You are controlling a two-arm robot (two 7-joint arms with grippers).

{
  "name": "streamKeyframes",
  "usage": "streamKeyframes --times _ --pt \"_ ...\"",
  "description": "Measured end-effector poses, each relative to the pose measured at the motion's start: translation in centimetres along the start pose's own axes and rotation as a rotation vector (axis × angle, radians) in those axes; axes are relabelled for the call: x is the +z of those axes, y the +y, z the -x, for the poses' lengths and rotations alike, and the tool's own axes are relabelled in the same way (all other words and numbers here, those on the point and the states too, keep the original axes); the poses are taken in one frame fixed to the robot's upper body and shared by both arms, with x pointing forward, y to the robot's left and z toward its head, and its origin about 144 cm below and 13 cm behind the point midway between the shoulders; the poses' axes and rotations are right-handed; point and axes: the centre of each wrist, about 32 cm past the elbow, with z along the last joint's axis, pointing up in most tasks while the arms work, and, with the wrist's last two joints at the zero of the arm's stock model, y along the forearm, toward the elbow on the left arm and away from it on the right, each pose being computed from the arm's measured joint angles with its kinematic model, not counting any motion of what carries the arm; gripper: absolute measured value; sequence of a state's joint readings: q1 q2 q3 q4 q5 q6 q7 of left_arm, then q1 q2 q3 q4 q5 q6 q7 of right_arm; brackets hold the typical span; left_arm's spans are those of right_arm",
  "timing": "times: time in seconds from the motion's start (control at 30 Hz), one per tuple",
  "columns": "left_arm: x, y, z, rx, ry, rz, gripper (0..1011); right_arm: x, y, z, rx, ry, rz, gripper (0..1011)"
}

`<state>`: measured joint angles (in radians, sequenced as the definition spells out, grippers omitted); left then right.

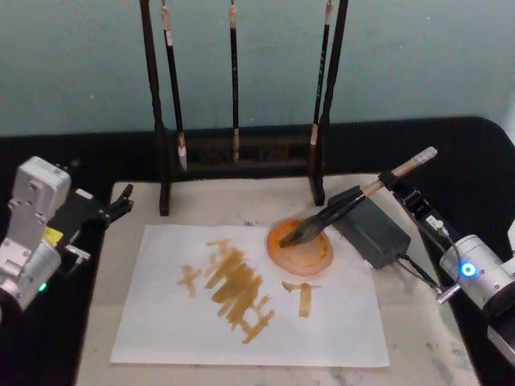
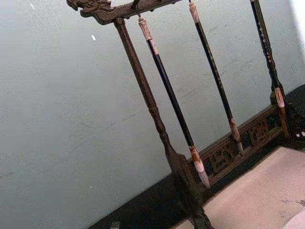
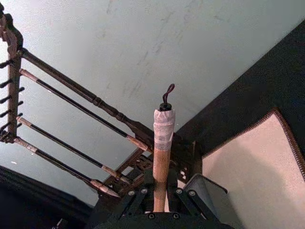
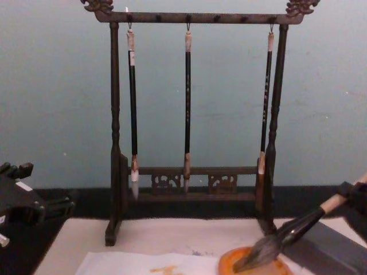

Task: Pick up the brush from the inkstone, write on the paper, then place the brush back to its original position.

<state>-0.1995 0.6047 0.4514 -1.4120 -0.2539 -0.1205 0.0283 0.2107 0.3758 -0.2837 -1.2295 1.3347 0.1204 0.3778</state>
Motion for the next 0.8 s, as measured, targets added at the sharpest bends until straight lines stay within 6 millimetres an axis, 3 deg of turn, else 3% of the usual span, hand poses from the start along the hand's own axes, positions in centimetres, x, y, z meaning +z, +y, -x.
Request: streamKeyframes --times 0.8 --pt "0.0 0.0 0.0 0.0 0.0 0.0 1009 -0.29 -0.11 -0.27 -0.016 0.007 0.008 153"
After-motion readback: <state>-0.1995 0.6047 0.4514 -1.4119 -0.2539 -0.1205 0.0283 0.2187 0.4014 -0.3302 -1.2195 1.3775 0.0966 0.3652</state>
